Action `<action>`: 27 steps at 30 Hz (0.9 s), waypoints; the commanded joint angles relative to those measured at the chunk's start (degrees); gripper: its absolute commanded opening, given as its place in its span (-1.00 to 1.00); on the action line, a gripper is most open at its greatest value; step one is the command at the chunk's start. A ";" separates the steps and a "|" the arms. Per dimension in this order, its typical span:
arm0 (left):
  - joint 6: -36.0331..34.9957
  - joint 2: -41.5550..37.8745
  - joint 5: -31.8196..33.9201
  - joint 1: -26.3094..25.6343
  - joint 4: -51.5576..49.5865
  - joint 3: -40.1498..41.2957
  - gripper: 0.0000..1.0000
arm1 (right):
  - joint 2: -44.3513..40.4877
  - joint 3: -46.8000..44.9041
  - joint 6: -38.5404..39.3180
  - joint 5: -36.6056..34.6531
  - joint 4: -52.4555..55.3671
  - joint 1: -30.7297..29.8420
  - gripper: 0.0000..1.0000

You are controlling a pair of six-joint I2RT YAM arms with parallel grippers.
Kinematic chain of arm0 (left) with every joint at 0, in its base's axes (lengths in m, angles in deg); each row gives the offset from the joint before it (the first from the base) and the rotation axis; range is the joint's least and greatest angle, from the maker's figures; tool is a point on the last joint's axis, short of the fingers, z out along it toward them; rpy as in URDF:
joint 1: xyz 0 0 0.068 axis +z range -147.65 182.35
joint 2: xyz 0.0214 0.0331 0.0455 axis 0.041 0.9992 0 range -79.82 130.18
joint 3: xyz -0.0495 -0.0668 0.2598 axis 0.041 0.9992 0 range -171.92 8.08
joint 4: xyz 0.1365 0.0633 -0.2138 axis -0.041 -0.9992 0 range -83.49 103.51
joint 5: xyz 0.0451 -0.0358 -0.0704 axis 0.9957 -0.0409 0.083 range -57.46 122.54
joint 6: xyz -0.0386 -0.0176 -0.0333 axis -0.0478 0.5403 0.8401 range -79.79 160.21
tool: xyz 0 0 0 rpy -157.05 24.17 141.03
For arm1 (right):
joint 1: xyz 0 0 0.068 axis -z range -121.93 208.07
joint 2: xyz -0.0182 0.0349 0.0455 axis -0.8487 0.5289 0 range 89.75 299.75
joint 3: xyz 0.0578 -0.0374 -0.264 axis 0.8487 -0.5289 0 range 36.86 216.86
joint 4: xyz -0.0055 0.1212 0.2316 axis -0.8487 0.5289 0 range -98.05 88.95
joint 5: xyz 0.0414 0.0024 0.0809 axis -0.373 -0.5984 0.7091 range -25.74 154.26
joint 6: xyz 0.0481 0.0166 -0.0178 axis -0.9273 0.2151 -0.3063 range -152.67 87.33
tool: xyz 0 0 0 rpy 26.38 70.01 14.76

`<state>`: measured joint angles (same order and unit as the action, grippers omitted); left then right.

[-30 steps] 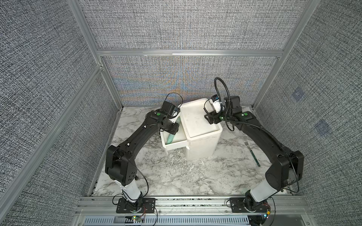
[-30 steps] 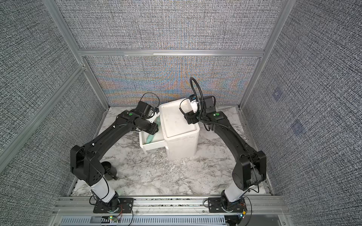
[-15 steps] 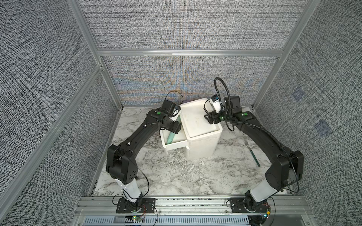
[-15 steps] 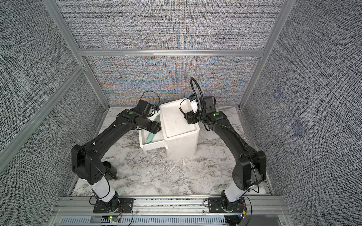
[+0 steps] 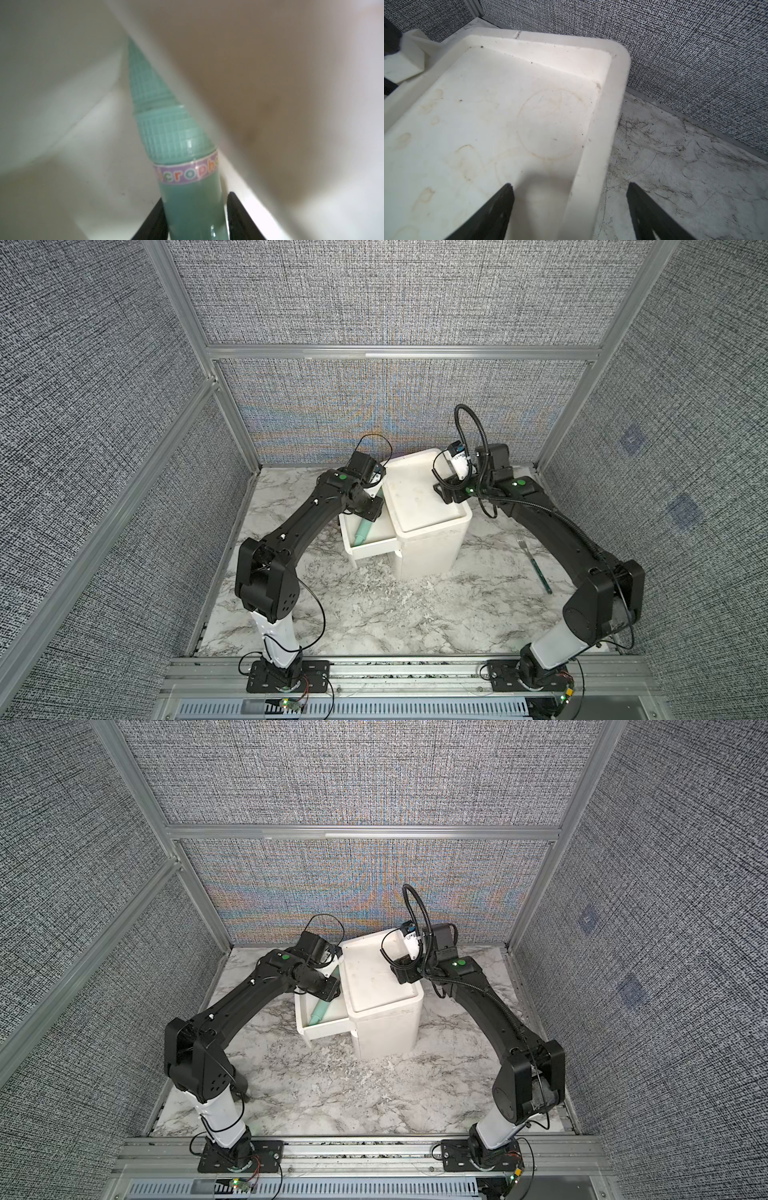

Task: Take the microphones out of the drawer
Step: Pick up the microphone from the drawer.

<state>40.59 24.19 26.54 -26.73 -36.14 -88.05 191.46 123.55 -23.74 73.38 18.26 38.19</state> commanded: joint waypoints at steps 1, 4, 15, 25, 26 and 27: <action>-0.47 -0.80 1.15 0.07 -1.13 -0.32 -0.20 | 0.51 0.01 1.52 -0.27 3.85 0.01 0.74; -0.56 -1.52 1.25 0.04 -2.06 -0.28 -0.34 | 0.51 -0.03 1.52 -0.34 3.87 -0.01 0.74; 0.87 -2.61 2.99 0.05 -6.44 -0.54 -0.49 | 0.34 -0.12 1.51 -0.38 3.92 -0.05 0.75; 6.74 0.75 9.13 0.38 -11.24 -2.76 -0.48 | 0.09 -0.19 1.51 -0.34 3.86 -0.07 0.74; 7.18 0.68 9.13 0.44 -10.96 -2.50 -0.49 | 0.03 -0.20 1.53 -0.38 3.87 -0.04 0.74; 7.49 0.67 9.09 0.63 -10.91 -2.39 -0.50 | 0.00 -0.21 1.50 -0.41 3.87 -0.06 0.75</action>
<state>49.36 24.87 31.32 -26.66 -42.15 -90.65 191.46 123.55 -23.72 74.52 18.47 38.16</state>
